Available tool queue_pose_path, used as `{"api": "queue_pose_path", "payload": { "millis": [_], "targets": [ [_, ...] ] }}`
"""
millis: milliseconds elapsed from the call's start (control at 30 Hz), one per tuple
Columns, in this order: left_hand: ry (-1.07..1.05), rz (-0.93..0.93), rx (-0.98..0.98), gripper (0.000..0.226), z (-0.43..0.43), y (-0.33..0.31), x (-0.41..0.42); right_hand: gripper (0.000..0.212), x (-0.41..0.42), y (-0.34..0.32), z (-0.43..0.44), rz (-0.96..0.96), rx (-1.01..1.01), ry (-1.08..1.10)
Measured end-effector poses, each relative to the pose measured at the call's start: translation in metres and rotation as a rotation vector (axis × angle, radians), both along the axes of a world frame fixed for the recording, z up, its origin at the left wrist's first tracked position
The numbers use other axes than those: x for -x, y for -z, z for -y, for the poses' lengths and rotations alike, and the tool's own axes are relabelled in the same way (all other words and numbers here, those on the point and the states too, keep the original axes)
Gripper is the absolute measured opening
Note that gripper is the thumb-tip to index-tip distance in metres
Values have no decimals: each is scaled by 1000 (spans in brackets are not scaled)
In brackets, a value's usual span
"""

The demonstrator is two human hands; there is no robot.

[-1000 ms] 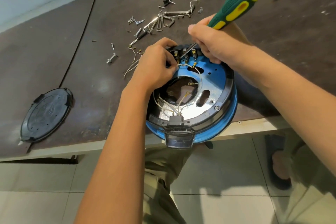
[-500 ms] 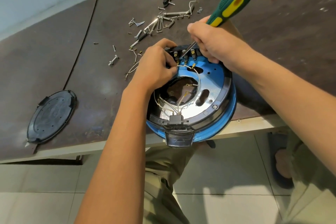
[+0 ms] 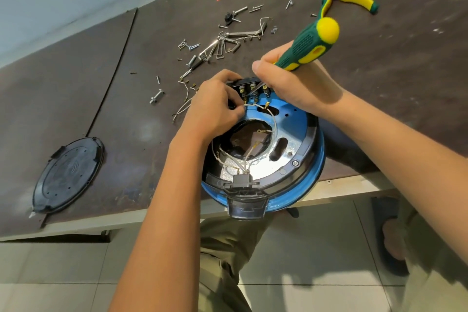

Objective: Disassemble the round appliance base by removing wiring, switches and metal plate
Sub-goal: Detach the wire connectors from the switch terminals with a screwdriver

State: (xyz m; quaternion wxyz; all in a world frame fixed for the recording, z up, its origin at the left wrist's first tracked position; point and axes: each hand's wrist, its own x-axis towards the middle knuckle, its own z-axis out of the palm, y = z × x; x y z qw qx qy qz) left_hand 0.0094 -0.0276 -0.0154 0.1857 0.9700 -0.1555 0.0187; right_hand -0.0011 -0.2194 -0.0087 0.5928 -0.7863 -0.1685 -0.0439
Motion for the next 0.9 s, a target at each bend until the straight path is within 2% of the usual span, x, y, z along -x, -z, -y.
{"api": "queue_pose_path", "payload": {
  "millis": [300,567,767,833,900],
  "targets": [
    [45,9,1,11,-4,0,-1,42,-8,-6,-2,-121,59,54],
    [30,0,16,10,-1,0,-2,28,-9,-16,-4,-301,-14,61],
    [22,-17,16,6,1,0,3,36,-17,-16,-2,-474,-115,-28],
    [30,-15,-5,7,1,-2,5,37,-14,-14,-3,-429,-123,-25],
    [31,-7,-13,8,0,-2,5,41,-10,-8,-2,-261,-59,8]
  ]
}}
